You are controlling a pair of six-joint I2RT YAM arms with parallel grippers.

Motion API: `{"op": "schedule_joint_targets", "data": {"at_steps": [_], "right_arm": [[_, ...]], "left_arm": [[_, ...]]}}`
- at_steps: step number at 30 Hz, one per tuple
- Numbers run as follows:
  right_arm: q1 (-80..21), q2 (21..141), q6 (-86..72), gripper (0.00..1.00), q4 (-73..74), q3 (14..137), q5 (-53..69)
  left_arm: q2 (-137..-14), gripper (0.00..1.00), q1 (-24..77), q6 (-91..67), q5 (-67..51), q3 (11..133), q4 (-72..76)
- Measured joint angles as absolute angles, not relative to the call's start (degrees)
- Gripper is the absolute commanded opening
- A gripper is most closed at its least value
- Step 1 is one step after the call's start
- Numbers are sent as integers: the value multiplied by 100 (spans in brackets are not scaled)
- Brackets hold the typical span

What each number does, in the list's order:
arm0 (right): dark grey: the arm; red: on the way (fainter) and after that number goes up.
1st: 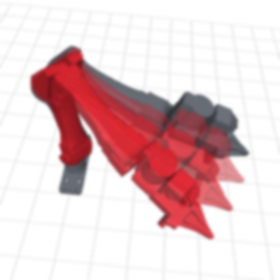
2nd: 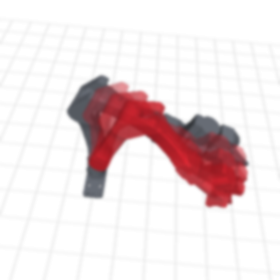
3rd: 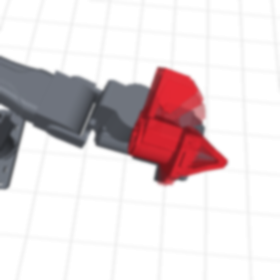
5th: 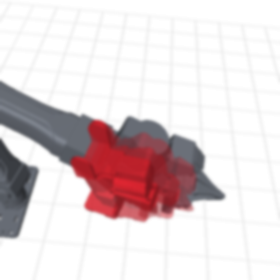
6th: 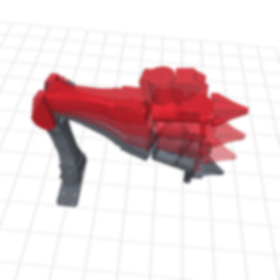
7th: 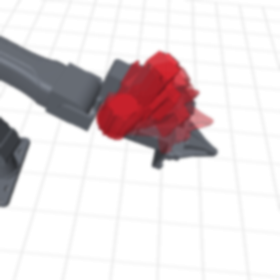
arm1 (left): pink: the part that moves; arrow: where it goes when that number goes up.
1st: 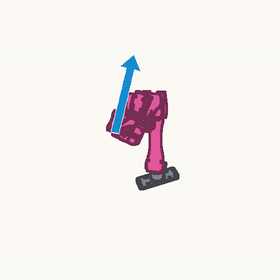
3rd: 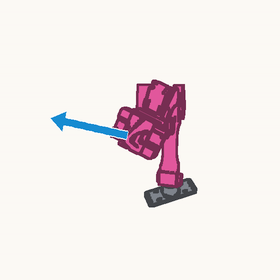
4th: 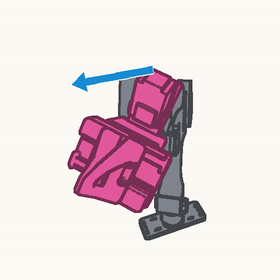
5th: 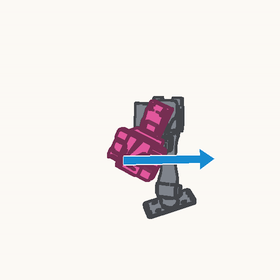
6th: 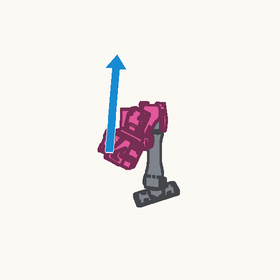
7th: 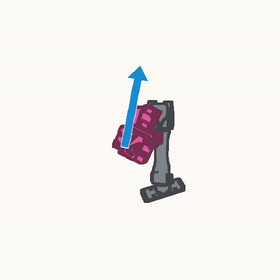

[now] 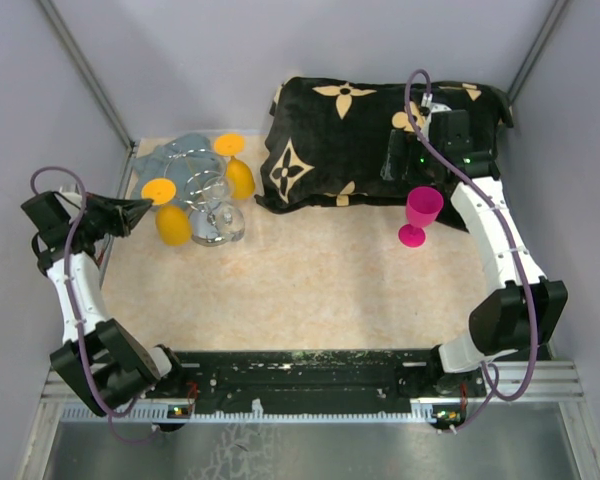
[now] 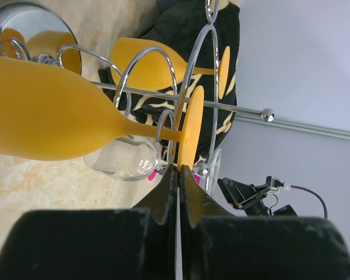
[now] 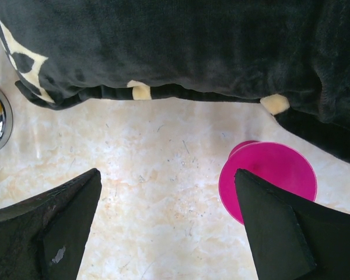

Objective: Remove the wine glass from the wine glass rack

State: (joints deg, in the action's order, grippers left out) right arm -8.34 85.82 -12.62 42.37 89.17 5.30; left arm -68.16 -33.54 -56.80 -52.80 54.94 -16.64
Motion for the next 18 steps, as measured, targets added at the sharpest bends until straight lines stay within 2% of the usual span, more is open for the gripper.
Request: {"op": "schedule_joint_targets", "data": {"at_steps": [18], "right_arm": [[-834,8549,-1238,97,4239,8886,574]], "left_arm": [[-6539,0,-3610,-5680,-5476,5655,-2261]]}}
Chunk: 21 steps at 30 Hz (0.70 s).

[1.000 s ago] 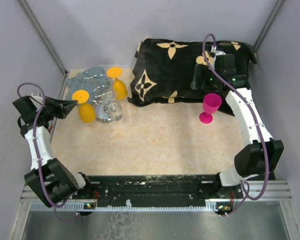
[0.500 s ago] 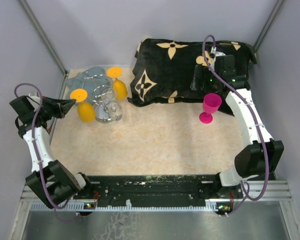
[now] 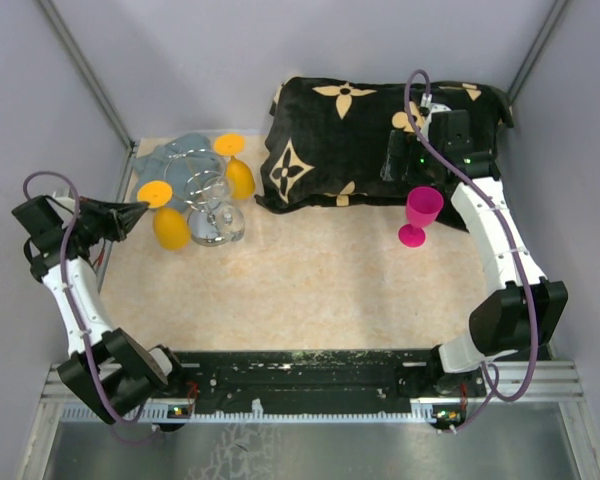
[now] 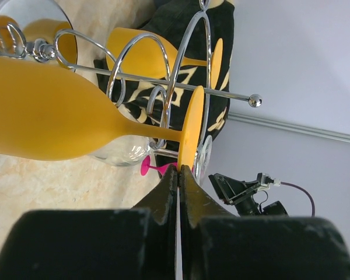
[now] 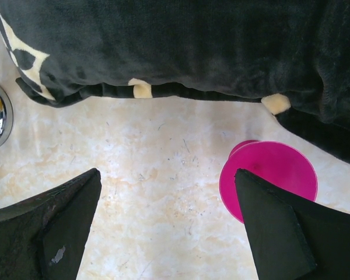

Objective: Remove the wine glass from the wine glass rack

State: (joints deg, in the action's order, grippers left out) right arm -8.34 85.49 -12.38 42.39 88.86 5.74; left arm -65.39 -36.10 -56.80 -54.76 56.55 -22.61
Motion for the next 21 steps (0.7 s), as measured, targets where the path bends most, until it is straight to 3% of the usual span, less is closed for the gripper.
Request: {"op": "schedule_joint_targets", "data": {"at_steps": [21], "right_arm": [[-834,8549,-1013,98,4244,8892,722]], "left_arm": [[-6326,0,-4606,-5017,-5516,5983,-2792]]}}
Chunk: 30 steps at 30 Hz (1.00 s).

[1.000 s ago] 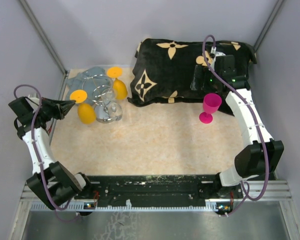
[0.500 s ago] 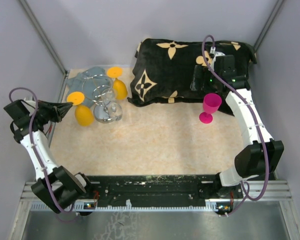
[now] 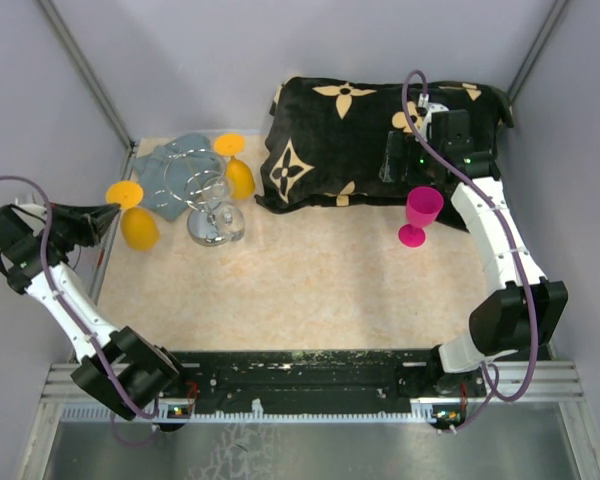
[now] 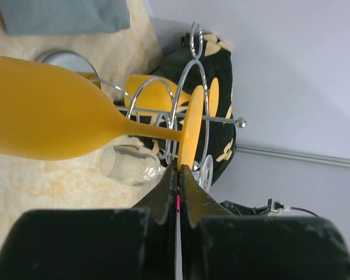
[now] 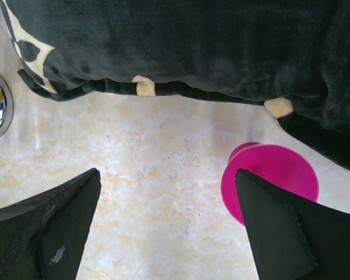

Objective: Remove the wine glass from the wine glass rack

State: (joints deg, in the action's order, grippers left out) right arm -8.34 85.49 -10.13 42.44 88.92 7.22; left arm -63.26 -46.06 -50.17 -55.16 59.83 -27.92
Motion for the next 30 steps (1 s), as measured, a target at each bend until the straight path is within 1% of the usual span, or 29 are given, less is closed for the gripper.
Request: {"op": "schedule_joint_targets", "data": {"at_steps": [3,10,15,19,25,30], "right_arm": [[-834,8549,-1007,98,4244,8897,746],[-834,8554,-1007,98,4265,8956,786],[-834,8556,-1009,98,4285,9247,814],[-834,8558,-1009,98,4294,9465,834],[-834,8569,-1017,98,4405,9745,845],[-834,8580,-1068,98,4609,10071,832]], "left_arm": [[-6484,0,-4718,-4757,-5564,6294,-2786],[-6895,0,-4735,-3706,-5765,7511,-2749],[-6967,0,-4504,-3028,-5927,8038,-2744],[-7022,0,-3758,-2571,-5918,8307,-2753],[-7041,0,-2143,-1848,-5577,8742,-2845],[-7065,0,-1308,-1090,-5131,9240,-2875]]}}
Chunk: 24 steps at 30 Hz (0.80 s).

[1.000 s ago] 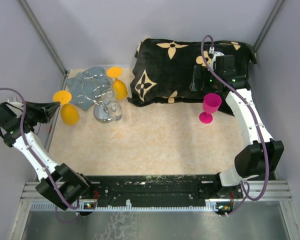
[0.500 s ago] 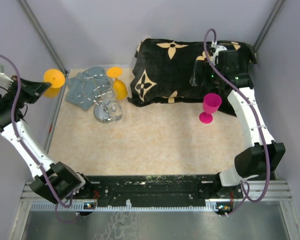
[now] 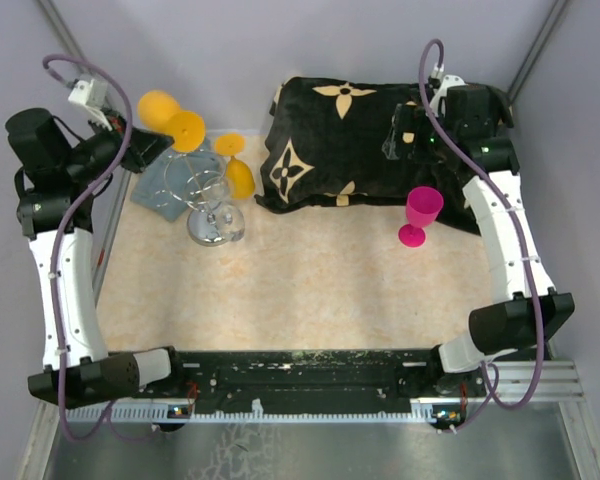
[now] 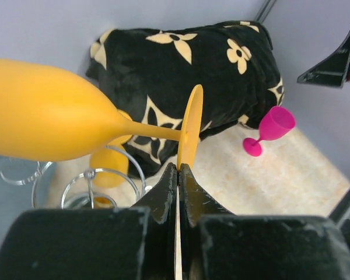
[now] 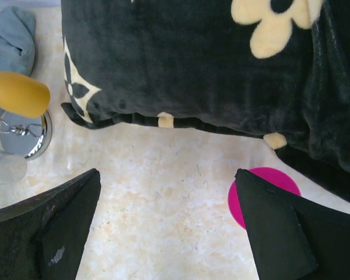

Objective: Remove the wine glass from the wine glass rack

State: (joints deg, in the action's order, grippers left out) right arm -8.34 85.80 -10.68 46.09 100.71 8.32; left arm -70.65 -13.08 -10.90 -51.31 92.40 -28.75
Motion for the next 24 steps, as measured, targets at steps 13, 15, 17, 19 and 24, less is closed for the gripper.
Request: {"op": "schedule_joint_targets", "data": {"at_steps": [13,15,17,19,24], "right_arm": [[-742,9032,-1184,98,5269,11802,1059],[-742,9177,-1184,98,5365,12145,1116],[-738,9266,-1184,98,5433,12352,1179],[-731,9297,-1186,98,5529,12457,1216],[-683,9317,-1186,98,5771,12667,1302]], "left_arm": [[-7039,0,1337,1798,-3446,9249,-3175],[-7035,0,1798,2346,-3179,9109,-3170],[-7032,0,2233,2891,-2899,8890,-3142],[-7032,0,2569,3336,-2674,8663,-3083],[-7032,0,3461,4390,-2158,7950,-2722]]}}
